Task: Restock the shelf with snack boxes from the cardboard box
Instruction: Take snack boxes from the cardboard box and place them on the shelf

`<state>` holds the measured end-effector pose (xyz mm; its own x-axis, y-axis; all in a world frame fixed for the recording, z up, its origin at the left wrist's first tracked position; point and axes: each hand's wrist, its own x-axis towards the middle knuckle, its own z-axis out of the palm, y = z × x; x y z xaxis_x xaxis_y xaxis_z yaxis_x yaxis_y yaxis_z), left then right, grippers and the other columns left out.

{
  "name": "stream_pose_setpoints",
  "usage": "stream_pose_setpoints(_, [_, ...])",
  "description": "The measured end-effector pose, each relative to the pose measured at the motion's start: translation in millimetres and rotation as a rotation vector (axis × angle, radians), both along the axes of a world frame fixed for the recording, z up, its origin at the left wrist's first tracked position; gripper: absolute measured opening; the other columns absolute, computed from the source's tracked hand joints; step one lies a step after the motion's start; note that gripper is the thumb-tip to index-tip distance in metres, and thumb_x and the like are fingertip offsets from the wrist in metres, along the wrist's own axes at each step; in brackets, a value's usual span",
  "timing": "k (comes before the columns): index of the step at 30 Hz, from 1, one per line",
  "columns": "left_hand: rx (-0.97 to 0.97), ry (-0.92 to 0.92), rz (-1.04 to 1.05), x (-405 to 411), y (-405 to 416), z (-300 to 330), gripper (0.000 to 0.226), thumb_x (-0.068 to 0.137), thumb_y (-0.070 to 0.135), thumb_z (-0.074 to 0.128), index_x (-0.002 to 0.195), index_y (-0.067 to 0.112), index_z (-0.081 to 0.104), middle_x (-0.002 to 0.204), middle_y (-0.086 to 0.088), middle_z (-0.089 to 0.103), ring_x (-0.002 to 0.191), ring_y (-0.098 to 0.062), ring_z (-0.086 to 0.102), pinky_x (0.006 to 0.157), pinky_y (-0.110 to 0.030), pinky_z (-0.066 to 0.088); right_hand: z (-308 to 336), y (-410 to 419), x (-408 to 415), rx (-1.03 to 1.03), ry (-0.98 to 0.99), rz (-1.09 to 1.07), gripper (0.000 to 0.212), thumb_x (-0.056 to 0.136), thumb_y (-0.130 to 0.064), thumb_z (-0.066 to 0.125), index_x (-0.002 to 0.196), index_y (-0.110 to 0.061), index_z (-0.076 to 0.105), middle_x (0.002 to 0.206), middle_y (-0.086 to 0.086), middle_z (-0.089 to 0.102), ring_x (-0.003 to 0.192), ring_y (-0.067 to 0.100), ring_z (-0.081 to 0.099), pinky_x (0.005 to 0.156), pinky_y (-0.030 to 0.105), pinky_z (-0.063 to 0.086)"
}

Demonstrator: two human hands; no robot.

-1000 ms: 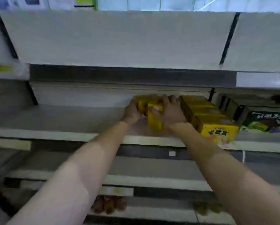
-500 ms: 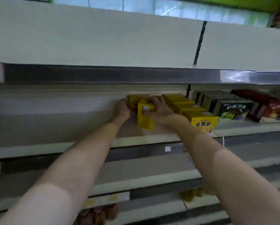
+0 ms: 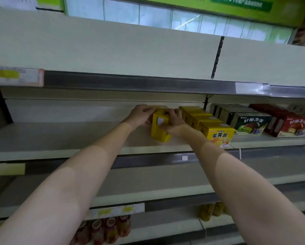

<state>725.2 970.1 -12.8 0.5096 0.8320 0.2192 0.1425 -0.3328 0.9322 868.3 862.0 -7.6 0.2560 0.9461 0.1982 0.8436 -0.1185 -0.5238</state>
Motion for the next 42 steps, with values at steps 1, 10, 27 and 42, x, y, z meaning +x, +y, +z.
stream_pose_setpoints(1, [-0.013,0.035,-0.024,-1.9,-4.4,2.1,0.025,0.103,0.030,0.049,0.109,0.010,0.062,0.098,-0.016,0.069,0.086,-0.032,0.069,0.072,-0.041,0.060,-3.6,-2.0,-0.5,0.032,0.036,0.008,0.074,0.091,-0.029,0.069,0.151,-0.019,0.026,0.153,0.011,0.015,0.135,0.036,0.039,0.106,0.032,0.035])
stream_pose_setpoints(10, [0.101,0.311,-0.011,-13.6,-9.8,-6.1,0.033,0.099,0.034,0.055,0.126,0.015,0.061,0.125,-0.009,0.064,0.111,-0.024,0.060,0.099,-0.037,0.048,-39.1,3.0,11.7,0.047,0.400,-0.043,0.113,0.056,-0.043,0.093,0.141,-0.031,0.020,0.140,0.008,0.042,0.130,0.028,0.046,0.110,0.049,0.041])
stream_pose_setpoints(27, [0.122,0.260,0.092,-21.5,-11.6,-12.0,0.052,0.065,0.030,0.084,0.111,0.022,0.062,0.114,0.002,0.068,0.106,-0.022,0.064,0.091,-0.045,0.054,-22.2,-22.2,4.6,-0.014,0.308,-0.088,0.039,0.100,-0.030,0.056,0.135,-0.014,0.049,0.121,0.006,0.057,0.113,0.027,0.054,0.092,0.035,0.043])
stream_pose_setpoints(42, [-0.073,0.184,-0.121,-44.8,-48.1,13.9,0.051,0.080,-0.013,0.067,0.114,0.023,0.056,0.117,0.000,0.065,0.112,-0.023,0.062,0.095,-0.041,0.054,-26.6,-15.5,16.7,0.109,0.276,-0.239,0.018,0.099,-0.011,0.047,0.114,-0.010,0.056,0.111,0.013,0.063,0.098,0.029,0.063,0.088,0.042,0.055])
